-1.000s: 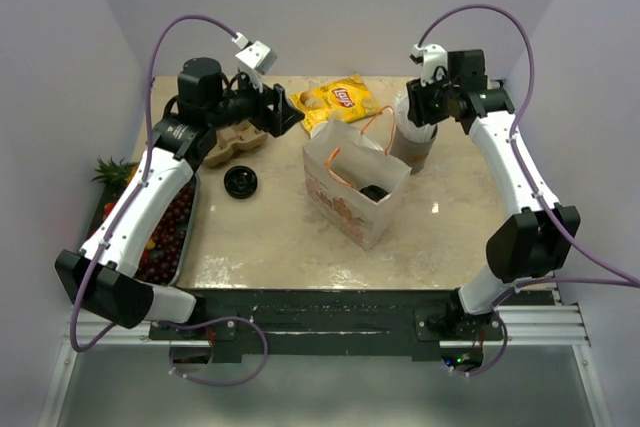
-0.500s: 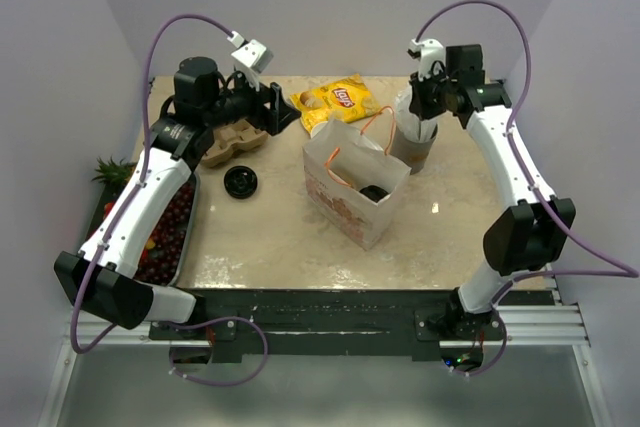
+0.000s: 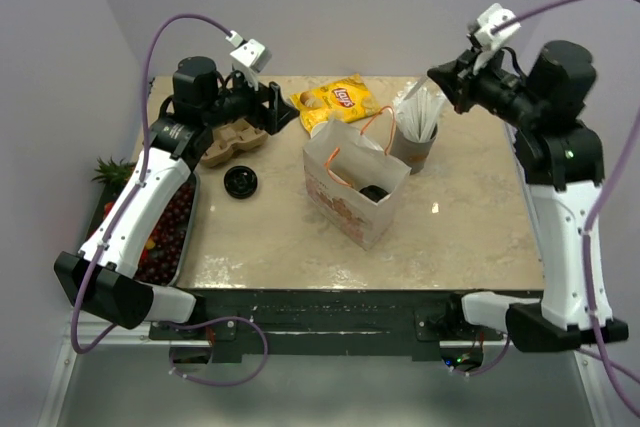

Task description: Pack the takeout coffee

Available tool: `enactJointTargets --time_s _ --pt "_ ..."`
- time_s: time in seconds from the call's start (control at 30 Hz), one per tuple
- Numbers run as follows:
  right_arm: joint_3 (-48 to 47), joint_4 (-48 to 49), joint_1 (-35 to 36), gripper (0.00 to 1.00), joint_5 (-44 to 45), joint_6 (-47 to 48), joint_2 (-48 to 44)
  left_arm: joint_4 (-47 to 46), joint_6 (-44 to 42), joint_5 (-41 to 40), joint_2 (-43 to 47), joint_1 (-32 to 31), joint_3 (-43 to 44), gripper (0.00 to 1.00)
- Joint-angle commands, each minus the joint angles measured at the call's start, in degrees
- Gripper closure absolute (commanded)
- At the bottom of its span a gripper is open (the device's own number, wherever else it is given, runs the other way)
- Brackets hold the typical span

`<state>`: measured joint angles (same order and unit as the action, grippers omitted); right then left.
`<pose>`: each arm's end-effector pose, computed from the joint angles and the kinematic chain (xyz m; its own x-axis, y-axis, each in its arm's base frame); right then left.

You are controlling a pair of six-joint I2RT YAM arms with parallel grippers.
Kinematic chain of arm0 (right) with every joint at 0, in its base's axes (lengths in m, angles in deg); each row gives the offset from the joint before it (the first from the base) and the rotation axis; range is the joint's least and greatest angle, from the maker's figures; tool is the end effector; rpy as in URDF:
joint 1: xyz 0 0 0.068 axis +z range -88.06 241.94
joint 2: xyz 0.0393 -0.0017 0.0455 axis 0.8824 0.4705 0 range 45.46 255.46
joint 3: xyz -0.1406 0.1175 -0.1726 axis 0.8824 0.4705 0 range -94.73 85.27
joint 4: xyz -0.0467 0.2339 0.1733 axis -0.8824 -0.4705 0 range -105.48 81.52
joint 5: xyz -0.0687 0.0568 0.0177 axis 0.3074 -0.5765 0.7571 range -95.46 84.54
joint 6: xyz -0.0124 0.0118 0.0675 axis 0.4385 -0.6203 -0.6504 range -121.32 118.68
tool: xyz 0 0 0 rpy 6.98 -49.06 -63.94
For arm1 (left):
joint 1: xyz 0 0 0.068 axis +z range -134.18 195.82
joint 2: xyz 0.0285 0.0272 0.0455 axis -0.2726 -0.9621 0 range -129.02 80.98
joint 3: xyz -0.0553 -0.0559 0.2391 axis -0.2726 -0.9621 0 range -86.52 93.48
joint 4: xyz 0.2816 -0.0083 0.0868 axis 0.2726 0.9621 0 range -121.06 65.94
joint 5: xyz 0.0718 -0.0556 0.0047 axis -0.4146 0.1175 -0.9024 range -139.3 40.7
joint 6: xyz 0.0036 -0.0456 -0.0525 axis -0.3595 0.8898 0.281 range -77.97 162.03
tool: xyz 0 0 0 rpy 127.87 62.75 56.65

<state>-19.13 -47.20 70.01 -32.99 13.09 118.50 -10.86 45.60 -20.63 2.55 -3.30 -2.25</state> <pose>0.2742 0.0654 0.5263 0.0210 -0.2200 -0.9753 -0.5918 0.7835 -0.1895 0.3350 -0.1449 0.4082 -0.2792 0.0390 -0.9594 0.7106 0.6804 -0.1792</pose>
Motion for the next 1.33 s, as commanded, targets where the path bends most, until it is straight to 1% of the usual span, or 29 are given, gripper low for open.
enactJointTargets --time_s 0.0,0.07,0.1,0.2,0.27,0.37,0.43,0.5,0.53,0.57,0.6,0.63,0.67,0.7,0.73,0.77,0.8,0.87,0.9,0.93,0.97,1.0,1.07,1.1,1.17,1.3 --pt "-3.25 4.0 0.63 1.0 -14.63 -8.76 -2.9 -2.01 -1.64 -0.8 -0.31 0.74 1.6 0.22" --pt "-5.45 4.44 0.63 1.0 -17.37 -11.67 -2.46 -2.01 -1.9 -0.8 -0.67 0.74 1.78 0.22" --pt "-5.72 5.23 0.63 1.0 -19.38 -15.34 -2.37 -2.01 -1.9 -0.8 -0.75 0.74 1.95 0.23" --pt "-5.82 8.83 0.63 1.0 -23.43 -21.42 -2.02 -1.93 -2.08 -0.8 -1.11 0.74 2.48 0.22" --pt "-5.73 9.1 0.63 1.0 -25.37 -23.02 -0.88 -1.93 -2.25 -0.98 -1.11 0.74 2.65 0.22" --pt "-4.24 5.25 0.98 1.0 -26.26 -22.16 0.0 -1.66 -2.61 -1.33 -0.85 0.74 2.74 0.22" --pt "-3.01 2.17 1.15 1.0 -26.17 -19.7 0.79 -1.57 -3.04 -1.68 -0.49 0.74 2.48 0.22" --pt "0.24 -1.96 1.59 1.0 -26.52 -16.9 1.4 -1.4 -3.22 -2.12 0.03 0.74 2.04 0.22" --pt "0.68 -7.19 2.81 0.92 -25.48 -14.79 1.84 -1.31 -3.22 -2.21 0.3 0.83 1.95 0.22" --pt "1.38 -9.25 3.43 0.76 -21.38 -11.63 2.02 -1.31 -3.31 -2.21 0.47 0.83 1.86 0.22" --pt "2.17 -9.79 3.87 0.62 -19.86 -8.99 2.02 -1.31 -3.31 -2.3 0.74 0.92 1.6 0.22" --pt "2.62 -9.1 4.05 0.26 -18.8 -8.27 1.24 -1.4 -3.22 -2.39 0.83 1.01 1.51 0.22" --pt "2.54 -7.96 4.14 0.08 -15.92 -8.35 0.88 -1.31 -3.31 -2.39 0.91 1.1 1.51 0.22" --pt "2.19 -6.47 4.14 0.01 -14.76 -9.74 0.36 -1.22 -3.22 -2.65 1.0 1.18 1.42 0.22" --pt "1.66 -3.5 4.05 0.01 -12.66 -10.63 -0.34 -1.22 -3.31 -2.82 1.09 1.27 1.42 0.22" --pt "0.09 -2.08 4.05 0.01 -7.16 -13.85 -0.52 -1.22 -3.22 -2.91 1.09 1.36 1.25 0.21" --pt "-1.06 -1.28 4.14 0.01 -4.58 -15.63 -0.35 -1.22 -3.22 -3.26 1.0 1.53 1.34 0.2" --pt "-6.05 -2.23 4.05 0.01 -0.1 -18.18 2.1 -1.48 -3.22 -4.14 0.83 1.71 1.42 0.17" --pt "-7.99 -3.02 4.05 0.01 5.33 -19.32 3.24 -1.49 -3.05 -5.62 0.74 1.89 1.68 0.16" --pt "-10.71 -6.6 4.14 0.01 8.86 -20.21 6.82 -1.31 -2.18 -6.86 0.39 2.06 1.95 0.13" --pt "-16.39 -8.37 4.05 0.01 12.64 -21.43 8.51 -1.22 -1.91 -8.0 0.3 2.15 2.65 0.01" --pt "-19.06 -9.87 4.05 0.01 19.2 -21.79 10.18 -1.05 -1.64 -10.1 0.04 2.76 3.18 0.01" --pt "-22.24 -11.12 4.14 0.01 25.39 -21.1 11.95 0.18 -1.73 -11.61 -1.02 3.55 5.1 0.01" --pt "-21.9 -10.42 4.14 0.01 29.25 -20.57 11.78 0.36 -1.47 -13.09 -1.72 4.6 5.64 0.01" --pt "-19.54 -8.22 4.05 0.01 30.78 -18.3 10.73 0.19 -1.12 -14.07 -2.25 5.92 6.95 0.01" --pt "-19.7 -9.79 4.05 0.01 34.11 -17.93 11.6 -0.25 -0.06 -14.69 -4.44 10.57 9.85 0.01"
